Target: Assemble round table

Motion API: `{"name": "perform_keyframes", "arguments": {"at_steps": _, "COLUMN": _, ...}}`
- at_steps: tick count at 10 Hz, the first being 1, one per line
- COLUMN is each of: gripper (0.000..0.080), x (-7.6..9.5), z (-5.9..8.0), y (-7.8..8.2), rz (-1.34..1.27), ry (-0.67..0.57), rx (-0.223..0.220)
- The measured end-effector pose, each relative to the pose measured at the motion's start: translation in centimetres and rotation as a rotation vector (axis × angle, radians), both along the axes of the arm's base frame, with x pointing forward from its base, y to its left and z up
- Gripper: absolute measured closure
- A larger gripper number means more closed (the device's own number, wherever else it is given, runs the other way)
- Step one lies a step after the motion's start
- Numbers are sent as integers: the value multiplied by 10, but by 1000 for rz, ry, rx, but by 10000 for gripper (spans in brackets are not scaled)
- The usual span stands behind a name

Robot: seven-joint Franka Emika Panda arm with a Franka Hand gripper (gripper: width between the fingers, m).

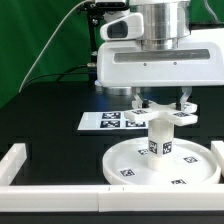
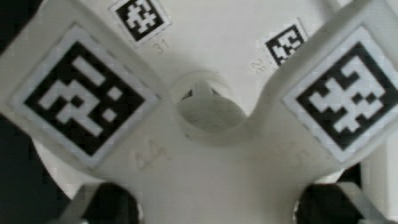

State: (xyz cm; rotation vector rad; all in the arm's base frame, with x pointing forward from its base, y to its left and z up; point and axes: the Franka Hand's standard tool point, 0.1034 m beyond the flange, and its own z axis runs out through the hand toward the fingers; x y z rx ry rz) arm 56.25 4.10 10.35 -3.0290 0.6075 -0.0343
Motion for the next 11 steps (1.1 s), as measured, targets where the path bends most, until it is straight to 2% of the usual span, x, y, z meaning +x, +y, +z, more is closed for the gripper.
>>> {"name": "perform_keyframes", "arguments": {"at_steps": 3, "gripper": 363, "x": 0, "z": -1, "y": -1, "rz": -479, "ry": -25, "rx": 58}}
{"name": "perform_keyframes", "arguments": {"at_steps": 7, "gripper": 361, "x": 0, "z": -1, "y": -2, "rz": -667, "ry": -9, "rx": 85}}
{"name": "perform_keyframes", "arguments": {"at_steps": 9, "gripper": 361, "x": 0, "z": -1, "y": -2, "rz": -1006, "ry": 25, "rx": 132}}
{"name": "perform_keyframes", "arguments": {"at_steps": 10, "gripper": 361, "x": 0, "z": -1, "y": -2, "rz": -1119, "ry": 35, "rx": 137}}
{"name": "perform_keyframes", "arguments": {"at_steps": 11, "gripper": 361, "x": 0, "z": -1, "y": -3, "rz": -1110, "ry": 34, "rx": 135}}
